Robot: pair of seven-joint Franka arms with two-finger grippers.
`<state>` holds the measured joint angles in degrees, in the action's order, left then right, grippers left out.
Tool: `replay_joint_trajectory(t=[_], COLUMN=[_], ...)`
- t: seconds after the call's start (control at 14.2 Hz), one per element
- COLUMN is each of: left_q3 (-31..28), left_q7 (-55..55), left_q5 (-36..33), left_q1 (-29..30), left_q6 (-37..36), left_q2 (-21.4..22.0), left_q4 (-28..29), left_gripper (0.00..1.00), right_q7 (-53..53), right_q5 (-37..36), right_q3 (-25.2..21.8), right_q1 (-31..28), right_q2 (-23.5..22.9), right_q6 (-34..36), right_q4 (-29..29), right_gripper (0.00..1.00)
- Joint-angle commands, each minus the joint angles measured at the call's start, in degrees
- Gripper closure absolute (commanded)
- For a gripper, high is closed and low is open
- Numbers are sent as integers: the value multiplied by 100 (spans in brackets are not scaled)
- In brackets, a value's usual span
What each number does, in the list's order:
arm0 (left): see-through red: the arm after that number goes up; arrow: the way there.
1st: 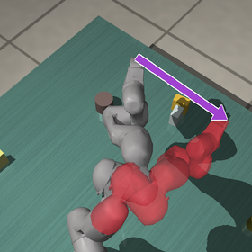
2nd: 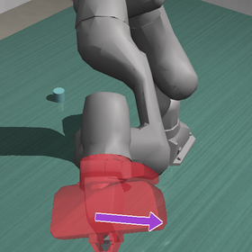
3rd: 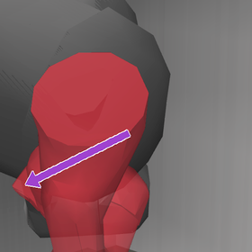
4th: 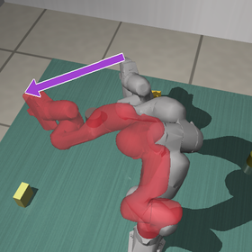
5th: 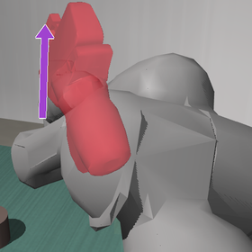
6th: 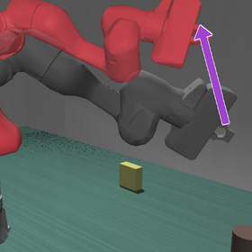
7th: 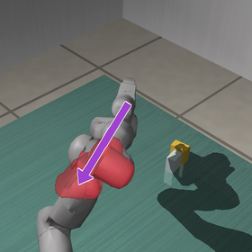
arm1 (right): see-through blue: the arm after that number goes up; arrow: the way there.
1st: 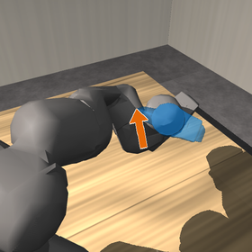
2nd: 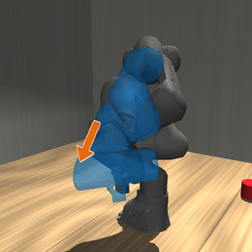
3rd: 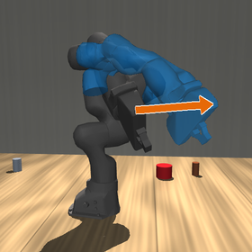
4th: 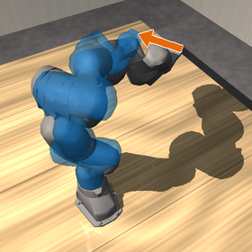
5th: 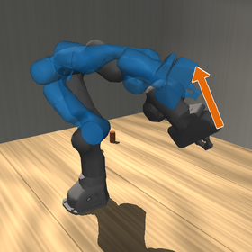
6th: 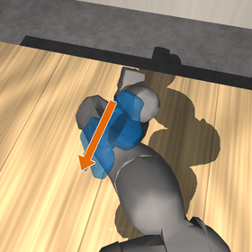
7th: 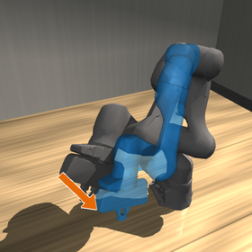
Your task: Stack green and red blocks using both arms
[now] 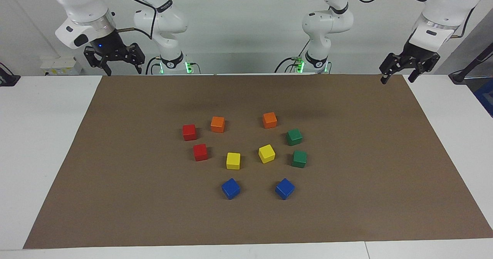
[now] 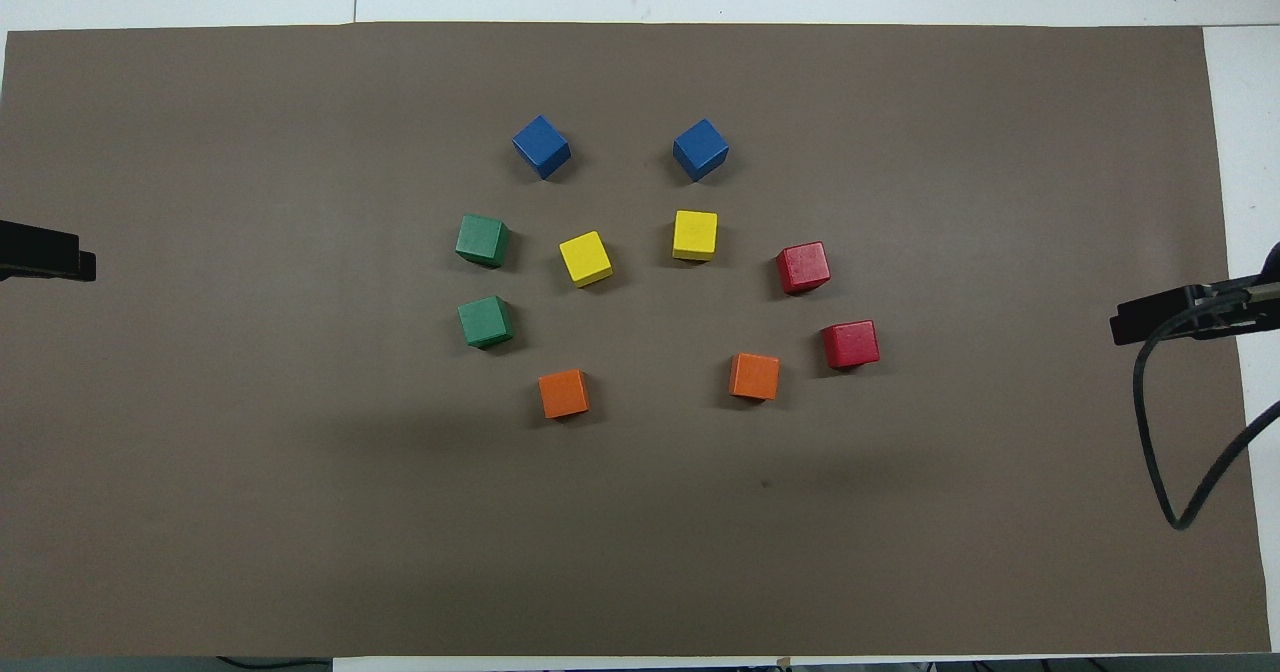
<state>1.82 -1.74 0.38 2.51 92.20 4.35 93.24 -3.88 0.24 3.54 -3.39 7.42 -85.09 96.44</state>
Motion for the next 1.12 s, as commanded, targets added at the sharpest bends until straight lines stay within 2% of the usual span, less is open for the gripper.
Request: replay_joint_trajectory(t=[0.0,0.28,0.42,0.56,0.84,1.05], left_q3=[-6,3,21,21,29,29], left_q7=[-28,-19,77,375,1622,2124], left_q5=[23,23,41,76,155,172], left_q1=[4,-66,-250,-697,-1506,-1981], left_q6=[52,139,428,797,1904,2502], left_q2=[136,258,381,408,171,-416], left_q4=[150,448,781,1177,1836,1952], left_gripper=[0,0,0,0,0,0], right_q7=[28,28,28,54,579,1274], right_q5=[107,90,90,99,90,90], right_q3=[15,15,15,15,94,95], right_q1=[-56,-56,-56,-47,163,751], right_q2=[-65,-56,-56,-39,-21,-170], right_q6=[116,116,116,116,-278,-1042], right_q4=[-117,-99,-99,-73,242,638], right_gripper=[0,0,0,0,0,0])
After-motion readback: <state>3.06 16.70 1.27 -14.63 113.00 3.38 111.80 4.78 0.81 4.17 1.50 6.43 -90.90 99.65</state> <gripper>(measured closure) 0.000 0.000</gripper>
